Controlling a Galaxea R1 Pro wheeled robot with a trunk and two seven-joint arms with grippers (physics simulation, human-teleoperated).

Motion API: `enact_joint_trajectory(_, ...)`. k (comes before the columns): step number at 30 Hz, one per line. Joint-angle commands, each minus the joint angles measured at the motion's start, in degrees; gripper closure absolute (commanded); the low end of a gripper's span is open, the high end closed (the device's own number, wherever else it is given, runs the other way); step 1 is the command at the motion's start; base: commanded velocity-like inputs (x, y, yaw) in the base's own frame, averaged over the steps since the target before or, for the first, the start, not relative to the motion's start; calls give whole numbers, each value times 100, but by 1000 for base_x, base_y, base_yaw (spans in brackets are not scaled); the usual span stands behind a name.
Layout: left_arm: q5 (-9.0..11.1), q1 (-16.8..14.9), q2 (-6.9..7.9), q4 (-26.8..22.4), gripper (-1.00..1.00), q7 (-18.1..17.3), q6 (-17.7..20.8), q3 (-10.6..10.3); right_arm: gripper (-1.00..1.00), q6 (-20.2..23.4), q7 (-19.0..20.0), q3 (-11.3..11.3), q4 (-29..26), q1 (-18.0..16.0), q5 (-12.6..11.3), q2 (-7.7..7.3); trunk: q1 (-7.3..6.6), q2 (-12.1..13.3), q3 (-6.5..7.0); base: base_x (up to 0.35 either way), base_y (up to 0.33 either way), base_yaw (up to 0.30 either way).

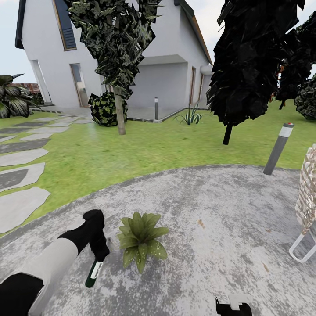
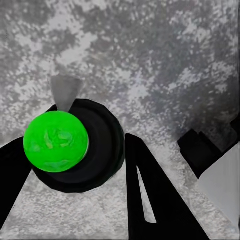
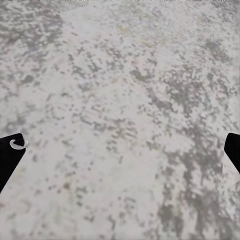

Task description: Pick up the pesticide atomizer in the garden and spray insectifuge to fully cover both potted plants in the garden.

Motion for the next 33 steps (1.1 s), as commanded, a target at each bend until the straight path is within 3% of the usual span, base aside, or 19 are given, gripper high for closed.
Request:
enact_joint_trajectory(1,-15,-59,16,-8,100,-108,57,-39,-100,-17,-9,51,1,-3,-57,0,-1,-2,-6,0,0,0)
enact_joint_trajectory(5,-13,-132,113,11,100,-322,42,-81,-100,-17,-6,51,-5,-3,-58,0,-1,-2,-6,0,0,-19)
enact_joint_trajectory(9,-24,-81,372,43,100,-352,-4,-93,-100,-17,-4,54,-6,-3,-58,8,-1,-2,-6,0,0,-240)
enact_joint_trajectory(19,-20,-39,392,97,100,-319,15,-83,-100,-17,-9,59,-7,-3,-58,9,-1,-2,-6,-126,29,-174)
enact_joint_trajectory(28,-18,24,460,93,100,-309,37,-42,-100,-17,-9,59,-7,-3,-58,9,-1,-2,-6,-125,269,-6)
enact_joint_trajectory(33,-12,24,439,64,100,-303,39,-27,-100,-17,-4,58,-7,-3,-58,9,-1,-2,-6,-3,316,-229)
